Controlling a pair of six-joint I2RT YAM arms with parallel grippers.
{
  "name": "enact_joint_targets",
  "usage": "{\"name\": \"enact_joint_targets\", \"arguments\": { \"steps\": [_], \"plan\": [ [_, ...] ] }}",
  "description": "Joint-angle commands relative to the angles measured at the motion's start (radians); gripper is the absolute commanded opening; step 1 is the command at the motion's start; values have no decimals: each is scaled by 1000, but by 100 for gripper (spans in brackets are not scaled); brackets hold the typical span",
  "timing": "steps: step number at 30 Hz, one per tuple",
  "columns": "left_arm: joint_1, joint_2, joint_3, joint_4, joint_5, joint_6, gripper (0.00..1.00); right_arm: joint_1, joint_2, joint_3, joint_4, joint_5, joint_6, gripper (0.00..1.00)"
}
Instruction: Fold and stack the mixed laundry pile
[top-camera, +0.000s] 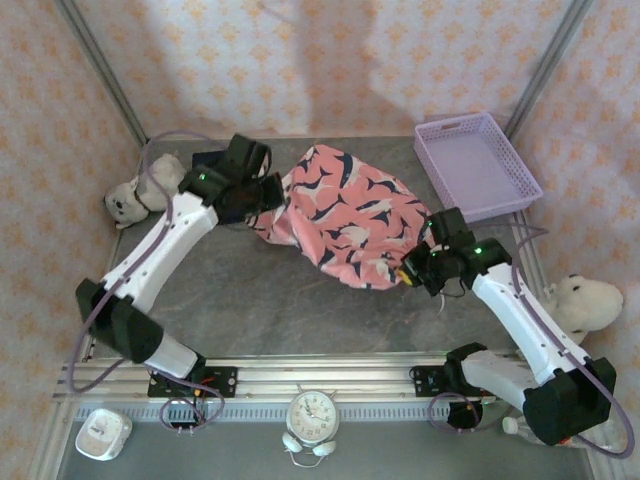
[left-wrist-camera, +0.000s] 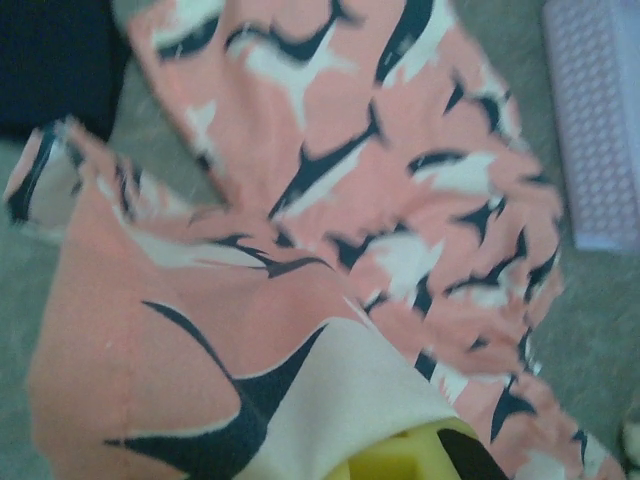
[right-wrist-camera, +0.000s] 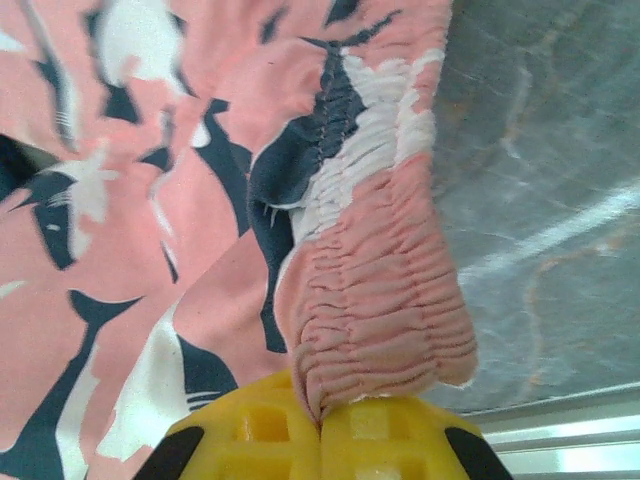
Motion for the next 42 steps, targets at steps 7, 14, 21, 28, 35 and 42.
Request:
{"name": "enact_joint_targets", "arguments": {
  "steps": [7,14,21,28,35,42],
  "plan": [
    [24,645,896,-126,7,92,0,-308,201,148,217,-109,72,4],
    [59,991,1245,-71,92,-98,100,-468,516,377,317,17,-6,64],
    [70,815,1037,-131,-40,22,100,-342,571,602,113,122,-279,74],
    [77,562,671,-108,-31,65,100,-85,598,517,91,181,-358,68],
    [76,245,126,69,58,-33,100,76,797,563,74,308,-426,65],
    [75,-39,-330,144,42,-141,100,109,1122,825,-43,422,-508,67]
  ]
}}
